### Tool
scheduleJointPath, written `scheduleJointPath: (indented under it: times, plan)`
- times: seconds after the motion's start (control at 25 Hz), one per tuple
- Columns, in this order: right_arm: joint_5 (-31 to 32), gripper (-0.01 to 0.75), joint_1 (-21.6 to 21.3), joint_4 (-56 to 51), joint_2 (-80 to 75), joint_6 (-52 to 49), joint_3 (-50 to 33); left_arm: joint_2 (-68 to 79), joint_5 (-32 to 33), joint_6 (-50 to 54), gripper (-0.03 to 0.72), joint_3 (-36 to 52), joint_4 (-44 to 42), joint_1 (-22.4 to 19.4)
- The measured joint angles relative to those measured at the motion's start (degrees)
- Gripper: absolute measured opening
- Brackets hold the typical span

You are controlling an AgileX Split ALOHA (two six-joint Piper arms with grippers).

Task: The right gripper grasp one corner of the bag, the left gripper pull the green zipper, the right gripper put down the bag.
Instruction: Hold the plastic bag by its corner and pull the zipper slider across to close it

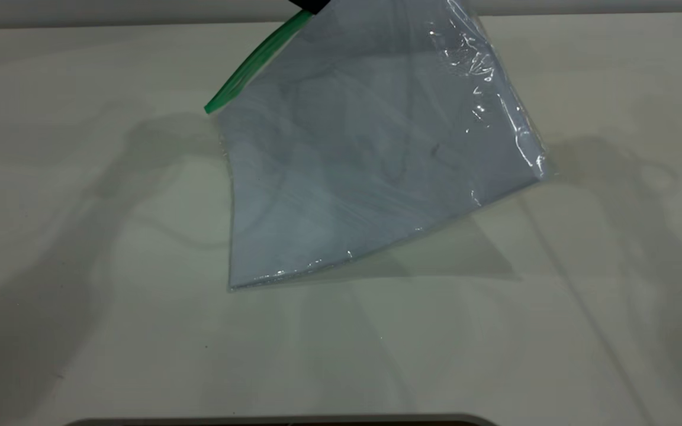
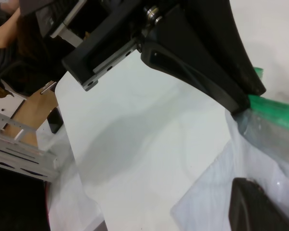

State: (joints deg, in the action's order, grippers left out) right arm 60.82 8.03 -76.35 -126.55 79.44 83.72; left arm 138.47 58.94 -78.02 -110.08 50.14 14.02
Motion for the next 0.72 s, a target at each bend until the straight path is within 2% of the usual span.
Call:
scheduleJointPath:
  times: [0.4, 0.72]
  plan:
    - [-0.12, 0.033, 0.0, -3.68, 0.0, 1.8, 0.0, 1.14, 0.3, 0.18, 0.076, 0.0, -1.86, -3.17]
    - [-0.46, 0.033, 0.0, -3.81, 0.0, 2.23, 0.0, 4.01, -0.1, 2.2, 0.081, 0.0, -7.45, -4.53]
